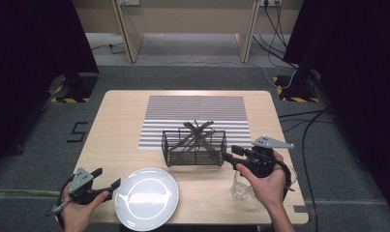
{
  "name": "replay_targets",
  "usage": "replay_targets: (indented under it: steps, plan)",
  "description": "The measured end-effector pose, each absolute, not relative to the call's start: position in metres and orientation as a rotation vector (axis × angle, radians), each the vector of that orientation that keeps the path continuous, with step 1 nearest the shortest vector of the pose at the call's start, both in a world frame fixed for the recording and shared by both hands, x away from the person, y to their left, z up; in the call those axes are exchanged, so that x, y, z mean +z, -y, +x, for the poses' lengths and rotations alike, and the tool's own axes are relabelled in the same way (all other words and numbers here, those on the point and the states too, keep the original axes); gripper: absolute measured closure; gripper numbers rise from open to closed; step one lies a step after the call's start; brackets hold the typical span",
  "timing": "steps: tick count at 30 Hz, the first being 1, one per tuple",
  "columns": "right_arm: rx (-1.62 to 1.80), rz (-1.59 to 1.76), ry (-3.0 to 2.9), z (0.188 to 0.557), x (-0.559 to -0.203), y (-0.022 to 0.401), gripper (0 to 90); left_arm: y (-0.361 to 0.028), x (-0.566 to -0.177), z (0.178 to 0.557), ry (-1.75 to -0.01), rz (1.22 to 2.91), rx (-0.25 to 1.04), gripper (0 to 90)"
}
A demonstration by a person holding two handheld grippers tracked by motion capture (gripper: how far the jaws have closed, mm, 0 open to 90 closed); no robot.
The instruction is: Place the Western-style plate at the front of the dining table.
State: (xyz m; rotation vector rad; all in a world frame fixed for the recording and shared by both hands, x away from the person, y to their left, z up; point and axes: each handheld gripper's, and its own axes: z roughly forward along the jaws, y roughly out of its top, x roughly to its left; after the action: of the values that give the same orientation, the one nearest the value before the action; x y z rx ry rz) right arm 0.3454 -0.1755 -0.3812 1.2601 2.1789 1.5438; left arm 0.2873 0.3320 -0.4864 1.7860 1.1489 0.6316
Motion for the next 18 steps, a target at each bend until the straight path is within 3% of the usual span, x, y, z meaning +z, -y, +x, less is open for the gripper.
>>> replay_targets:
  steps: [18]
  plan:
    - [1.519, 1.145, -2.326, 0.341, -0.391, 0.116, 48.5, -0.326, -0.484, 0.280, -1.105, 1.807, 0.553, 18.2]
